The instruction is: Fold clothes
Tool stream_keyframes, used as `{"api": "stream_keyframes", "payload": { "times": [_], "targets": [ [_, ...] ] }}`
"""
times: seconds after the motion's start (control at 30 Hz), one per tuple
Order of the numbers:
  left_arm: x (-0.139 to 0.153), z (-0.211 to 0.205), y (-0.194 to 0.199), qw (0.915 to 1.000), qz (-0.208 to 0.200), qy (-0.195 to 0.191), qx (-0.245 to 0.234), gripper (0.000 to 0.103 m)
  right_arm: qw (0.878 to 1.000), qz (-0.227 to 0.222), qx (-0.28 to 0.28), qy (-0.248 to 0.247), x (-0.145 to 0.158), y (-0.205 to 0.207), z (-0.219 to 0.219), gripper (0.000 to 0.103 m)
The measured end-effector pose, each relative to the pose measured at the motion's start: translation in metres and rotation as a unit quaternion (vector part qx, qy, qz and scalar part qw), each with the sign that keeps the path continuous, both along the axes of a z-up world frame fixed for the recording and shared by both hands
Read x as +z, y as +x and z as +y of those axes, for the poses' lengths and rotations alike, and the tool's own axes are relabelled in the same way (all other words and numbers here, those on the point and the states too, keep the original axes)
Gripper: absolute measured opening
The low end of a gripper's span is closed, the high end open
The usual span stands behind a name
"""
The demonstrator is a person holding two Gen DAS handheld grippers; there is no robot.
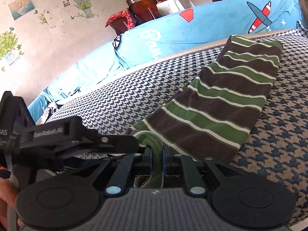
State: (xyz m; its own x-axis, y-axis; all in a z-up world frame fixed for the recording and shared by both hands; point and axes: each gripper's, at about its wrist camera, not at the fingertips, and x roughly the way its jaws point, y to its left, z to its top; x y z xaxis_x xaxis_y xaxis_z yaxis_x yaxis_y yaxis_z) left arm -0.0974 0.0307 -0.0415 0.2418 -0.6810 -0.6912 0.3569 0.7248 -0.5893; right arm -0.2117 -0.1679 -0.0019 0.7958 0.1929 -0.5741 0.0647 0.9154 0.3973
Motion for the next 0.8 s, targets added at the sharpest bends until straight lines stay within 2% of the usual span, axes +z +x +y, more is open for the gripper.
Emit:
{"api": "stream_keyframes", "payload": {
  "times": [0.3, 0.57, 0.73, 0.8],
  "targets": [
    [-0.009, -0.019, 0.005, 0.9995, 0.009, -0.024, 0.019, 0.103, 1.000, 0.002, 0.001, 0.004, 0.000, -0.002, -0.001, 0.012],
    [-0.011, -0.037, 0.001, 0.9969, 0.035, -0.069, -0.013, 0.103, 1.000, -0.012, -0.008, 0.022, 0.004, -0.004, -0.007, 0.012],
    [-0.021, -0.037, 0.007, 0.9973, 0.029, -0.059, 0.031, 0.103, 1.000, -0.010, -0.003, 0.029, 0.004, -0.004, -0.006, 0.012],
    [-0.024, -0.035, 0.011, 0.9961, 0.031, -0.068, 0.048, 0.103, 1.000, -0.009, 0.002, 0.027, 0.003, -0.004, -0.005, 0.012]
  ]
}}
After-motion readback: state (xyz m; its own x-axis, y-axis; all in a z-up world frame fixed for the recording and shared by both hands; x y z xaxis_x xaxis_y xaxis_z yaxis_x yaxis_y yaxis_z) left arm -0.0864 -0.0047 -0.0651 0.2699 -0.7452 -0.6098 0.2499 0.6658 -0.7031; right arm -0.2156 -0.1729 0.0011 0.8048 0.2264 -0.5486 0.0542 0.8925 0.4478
